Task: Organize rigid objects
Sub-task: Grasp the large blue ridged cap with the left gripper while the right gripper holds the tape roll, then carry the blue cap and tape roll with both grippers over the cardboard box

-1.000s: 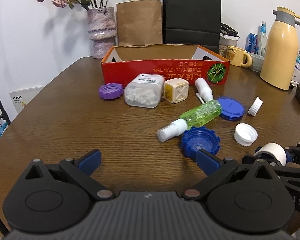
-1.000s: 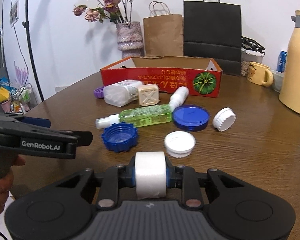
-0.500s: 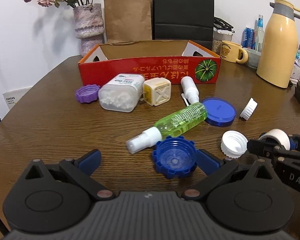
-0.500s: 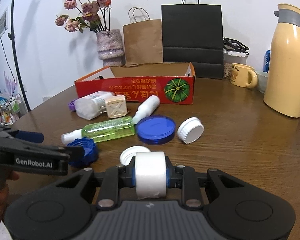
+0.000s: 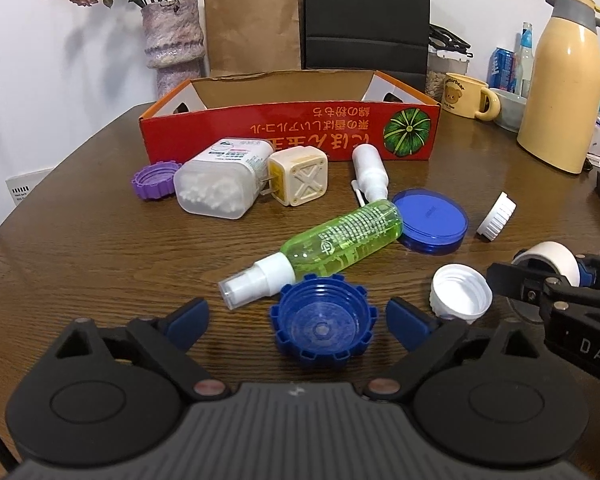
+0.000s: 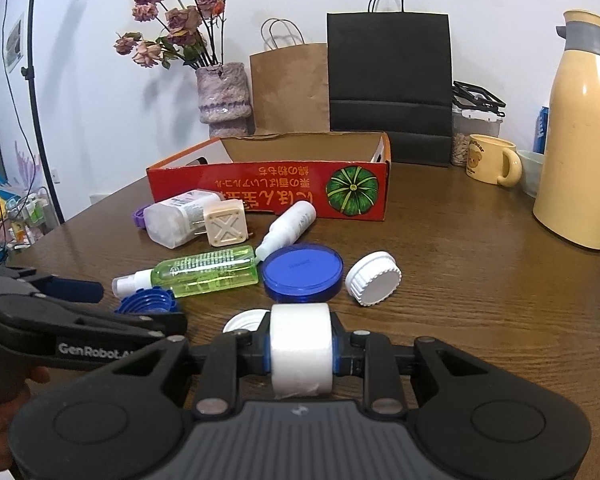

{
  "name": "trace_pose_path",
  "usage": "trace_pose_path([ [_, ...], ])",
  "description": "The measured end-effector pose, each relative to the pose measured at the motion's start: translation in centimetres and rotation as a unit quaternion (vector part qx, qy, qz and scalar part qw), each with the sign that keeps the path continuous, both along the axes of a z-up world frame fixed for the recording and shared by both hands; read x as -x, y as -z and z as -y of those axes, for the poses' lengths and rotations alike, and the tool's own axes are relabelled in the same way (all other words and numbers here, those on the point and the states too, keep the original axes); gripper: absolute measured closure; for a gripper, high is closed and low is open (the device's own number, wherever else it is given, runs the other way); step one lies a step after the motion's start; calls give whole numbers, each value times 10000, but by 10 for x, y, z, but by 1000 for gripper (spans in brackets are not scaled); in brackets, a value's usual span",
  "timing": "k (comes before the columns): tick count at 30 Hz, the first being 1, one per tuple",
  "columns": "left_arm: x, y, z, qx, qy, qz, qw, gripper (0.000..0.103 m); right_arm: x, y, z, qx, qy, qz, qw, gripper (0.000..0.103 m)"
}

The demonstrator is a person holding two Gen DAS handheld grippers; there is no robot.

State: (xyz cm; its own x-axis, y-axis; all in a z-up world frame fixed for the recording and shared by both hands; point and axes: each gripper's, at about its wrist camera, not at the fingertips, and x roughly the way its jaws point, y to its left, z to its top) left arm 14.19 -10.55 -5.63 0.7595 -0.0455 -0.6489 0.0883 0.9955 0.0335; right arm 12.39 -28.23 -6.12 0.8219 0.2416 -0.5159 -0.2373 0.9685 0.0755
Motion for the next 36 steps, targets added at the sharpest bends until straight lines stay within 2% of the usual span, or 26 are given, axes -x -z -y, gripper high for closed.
trace_pose_path([
  [2, 0, 0, 1, 5, 4, -15, 10000, 23, 0, 0, 0, -7, -21, -1, 10000, 79],
  [10, 1, -1, 0, 65, -34, 12, 10000, 48, 1, -1, 0, -19, -30, 19, 10000, 79],
  [25, 11, -8, -6, 186, 93, 121, 9997, 49, 6, -6, -6, 57, 7, 90, 9999, 79],
  [36, 18, -23, -17, 271, 125, 329, 9990, 49, 10, -18, -14, 105, 33, 222, 9997, 79],
])
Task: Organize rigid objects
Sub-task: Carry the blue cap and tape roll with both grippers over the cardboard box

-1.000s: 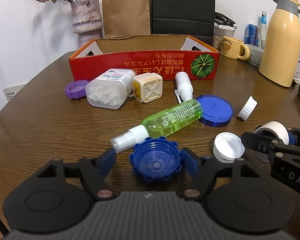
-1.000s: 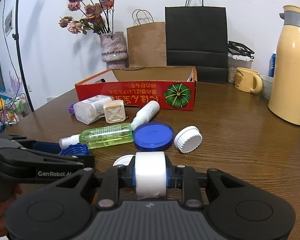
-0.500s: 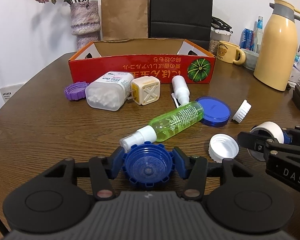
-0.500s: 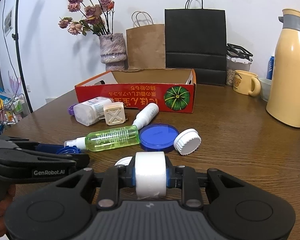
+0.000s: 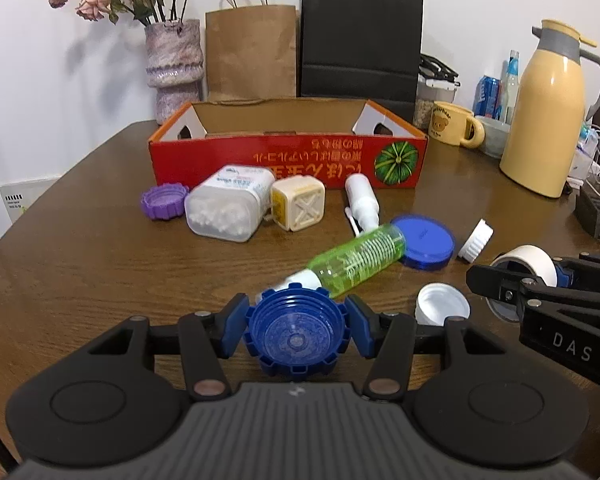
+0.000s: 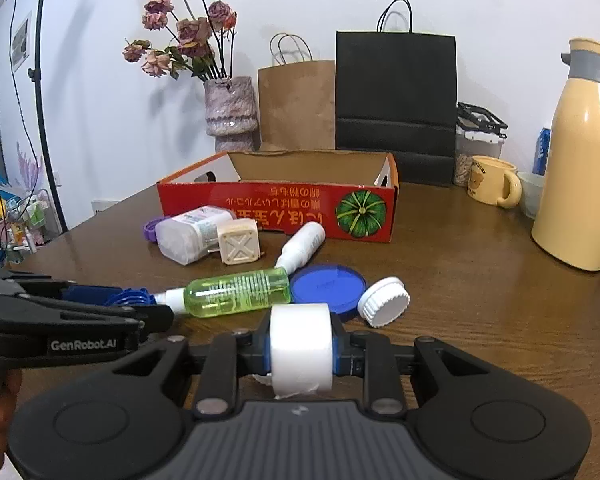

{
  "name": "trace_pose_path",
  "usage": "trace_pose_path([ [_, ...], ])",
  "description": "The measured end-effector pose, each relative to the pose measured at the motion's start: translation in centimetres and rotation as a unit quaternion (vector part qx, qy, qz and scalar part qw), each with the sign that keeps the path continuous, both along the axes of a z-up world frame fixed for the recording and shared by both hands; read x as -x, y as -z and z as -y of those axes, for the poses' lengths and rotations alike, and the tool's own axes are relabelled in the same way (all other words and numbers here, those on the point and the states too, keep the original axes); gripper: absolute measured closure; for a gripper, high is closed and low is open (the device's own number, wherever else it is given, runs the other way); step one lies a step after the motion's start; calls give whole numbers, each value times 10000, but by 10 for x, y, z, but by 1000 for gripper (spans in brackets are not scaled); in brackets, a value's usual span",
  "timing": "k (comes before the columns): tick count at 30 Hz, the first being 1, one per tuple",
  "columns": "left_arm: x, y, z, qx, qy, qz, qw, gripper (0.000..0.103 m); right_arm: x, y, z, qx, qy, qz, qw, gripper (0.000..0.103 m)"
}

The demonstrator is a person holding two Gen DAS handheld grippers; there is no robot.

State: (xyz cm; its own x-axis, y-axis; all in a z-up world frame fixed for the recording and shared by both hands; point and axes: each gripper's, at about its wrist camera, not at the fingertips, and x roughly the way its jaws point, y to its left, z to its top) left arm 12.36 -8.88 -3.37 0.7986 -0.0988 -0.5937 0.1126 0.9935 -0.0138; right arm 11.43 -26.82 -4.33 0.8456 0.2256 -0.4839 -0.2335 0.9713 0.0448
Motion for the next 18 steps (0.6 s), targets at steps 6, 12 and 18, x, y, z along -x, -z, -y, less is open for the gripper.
trace_pose_path([
  [6, -1, -11, -7, -9, 29, 125, 9999, 49, 0, -10, -6, 35, 41, 107, 9999, 79],
  [12, -7, -23, -14, -24, 74, 254, 9996, 49, -5, -20, -14, 56, 64, 198, 9998, 79],
  [18, -15, -35, -20, -27, 88, 385, 9992, 49, -13, -29, -21, 53, 115, 280, 9995, 79],
])
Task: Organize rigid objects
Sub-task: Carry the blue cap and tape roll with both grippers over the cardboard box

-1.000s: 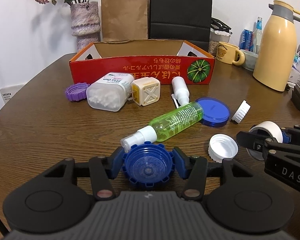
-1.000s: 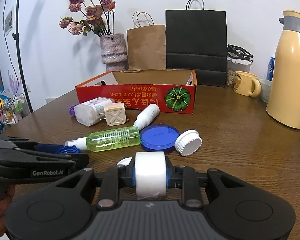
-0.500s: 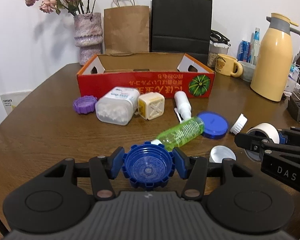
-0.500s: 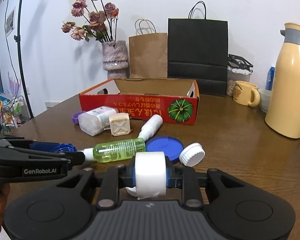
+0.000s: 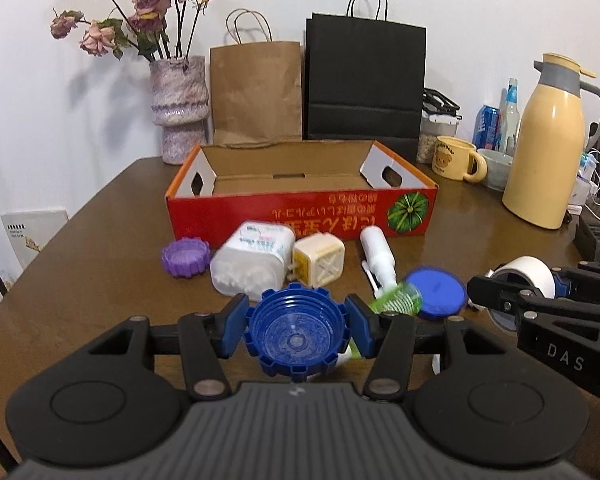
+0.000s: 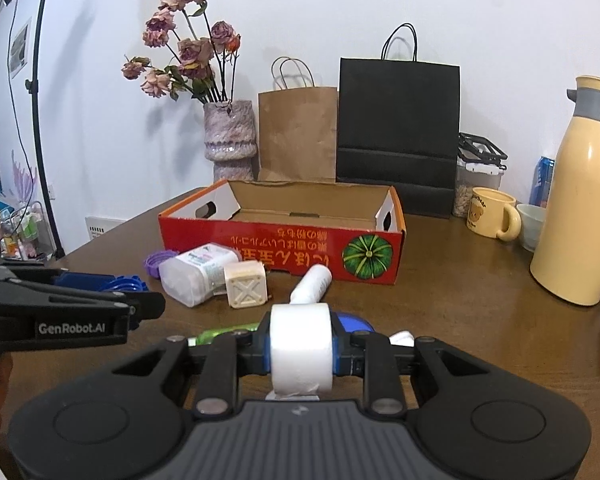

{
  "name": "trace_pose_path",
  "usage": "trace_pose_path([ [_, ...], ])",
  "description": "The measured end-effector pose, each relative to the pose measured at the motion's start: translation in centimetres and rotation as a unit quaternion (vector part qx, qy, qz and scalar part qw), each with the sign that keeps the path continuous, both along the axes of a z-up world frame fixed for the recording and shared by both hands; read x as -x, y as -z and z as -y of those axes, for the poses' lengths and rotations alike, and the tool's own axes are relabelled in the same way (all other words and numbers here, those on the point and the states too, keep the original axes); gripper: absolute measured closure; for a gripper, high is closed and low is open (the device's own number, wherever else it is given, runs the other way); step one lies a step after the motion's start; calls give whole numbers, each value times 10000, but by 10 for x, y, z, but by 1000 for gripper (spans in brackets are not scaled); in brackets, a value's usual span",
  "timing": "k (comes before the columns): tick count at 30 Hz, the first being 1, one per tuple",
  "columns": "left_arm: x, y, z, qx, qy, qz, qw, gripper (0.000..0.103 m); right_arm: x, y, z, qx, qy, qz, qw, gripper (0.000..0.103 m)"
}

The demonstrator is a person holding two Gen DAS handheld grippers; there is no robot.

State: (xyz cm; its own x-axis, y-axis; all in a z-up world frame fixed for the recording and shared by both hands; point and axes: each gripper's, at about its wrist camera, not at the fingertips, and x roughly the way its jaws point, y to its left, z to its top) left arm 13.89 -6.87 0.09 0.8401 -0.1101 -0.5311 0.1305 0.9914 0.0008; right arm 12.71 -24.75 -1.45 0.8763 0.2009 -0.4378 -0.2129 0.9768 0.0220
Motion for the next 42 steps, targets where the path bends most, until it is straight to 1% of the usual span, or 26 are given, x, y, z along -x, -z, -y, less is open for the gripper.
trace_pose_path([
  [13, -30, -19, -12, -18, -71, 174, 9998, 49, -31, -13, -7, -93, 87, 96, 9999, 79],
  [22, -56, -29, -17, 15, -156, 296, 9994, 49, -59, -23, -13, -67, 69, 216, 9997, 79],
  [31, -84, -32, -18, 117, -248, 349, 9990, 49, -91, -31, -22, -31, 69, 287, 9996, 79],
  [42, -122, -31, -13, 116, -338, 369, 9987, 49, -130, -40, -32, -7, 32, 439, 9990, 79],
])
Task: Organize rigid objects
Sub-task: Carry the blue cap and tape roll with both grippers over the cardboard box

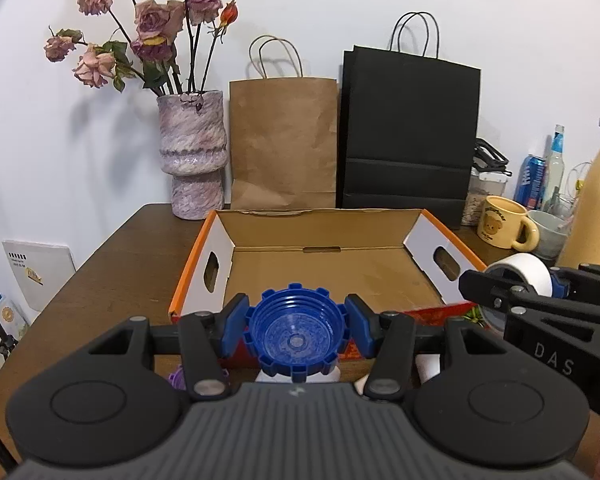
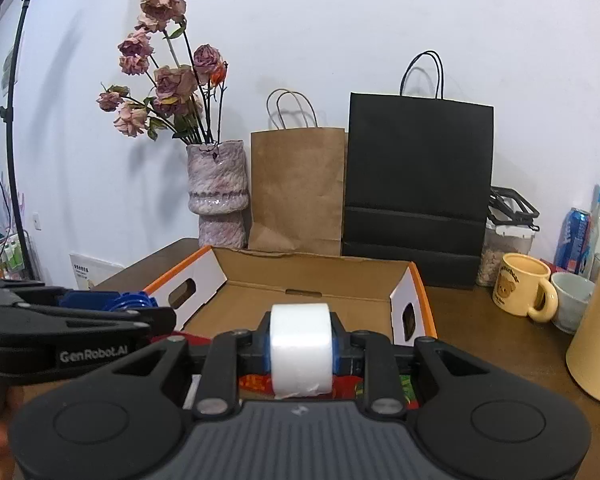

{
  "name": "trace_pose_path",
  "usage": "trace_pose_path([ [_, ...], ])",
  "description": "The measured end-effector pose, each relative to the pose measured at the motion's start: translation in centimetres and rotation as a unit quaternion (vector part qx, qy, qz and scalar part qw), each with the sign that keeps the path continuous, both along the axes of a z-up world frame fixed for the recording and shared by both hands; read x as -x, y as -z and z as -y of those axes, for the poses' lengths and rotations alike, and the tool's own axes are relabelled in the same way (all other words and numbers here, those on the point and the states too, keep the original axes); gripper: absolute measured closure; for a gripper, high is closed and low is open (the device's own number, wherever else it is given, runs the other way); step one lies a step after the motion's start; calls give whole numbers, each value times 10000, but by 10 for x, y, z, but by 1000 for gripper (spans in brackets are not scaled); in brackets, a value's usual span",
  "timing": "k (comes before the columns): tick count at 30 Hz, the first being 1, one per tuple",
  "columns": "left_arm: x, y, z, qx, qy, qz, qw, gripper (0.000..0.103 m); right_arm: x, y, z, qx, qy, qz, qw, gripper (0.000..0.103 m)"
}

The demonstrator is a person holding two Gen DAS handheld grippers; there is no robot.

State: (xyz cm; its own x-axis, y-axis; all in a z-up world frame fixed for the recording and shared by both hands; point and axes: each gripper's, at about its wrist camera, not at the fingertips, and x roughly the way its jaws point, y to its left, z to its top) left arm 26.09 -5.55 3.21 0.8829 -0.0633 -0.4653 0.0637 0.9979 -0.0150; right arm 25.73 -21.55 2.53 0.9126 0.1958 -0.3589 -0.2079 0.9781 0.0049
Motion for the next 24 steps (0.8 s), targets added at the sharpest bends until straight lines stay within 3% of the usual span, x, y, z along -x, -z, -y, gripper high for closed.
trace_pose_path([
  [24, -88, 0, -7, 83, -354, 6, 9993, 49, -92, -3, -4, -52, 82, -39, 9999, 79],
])
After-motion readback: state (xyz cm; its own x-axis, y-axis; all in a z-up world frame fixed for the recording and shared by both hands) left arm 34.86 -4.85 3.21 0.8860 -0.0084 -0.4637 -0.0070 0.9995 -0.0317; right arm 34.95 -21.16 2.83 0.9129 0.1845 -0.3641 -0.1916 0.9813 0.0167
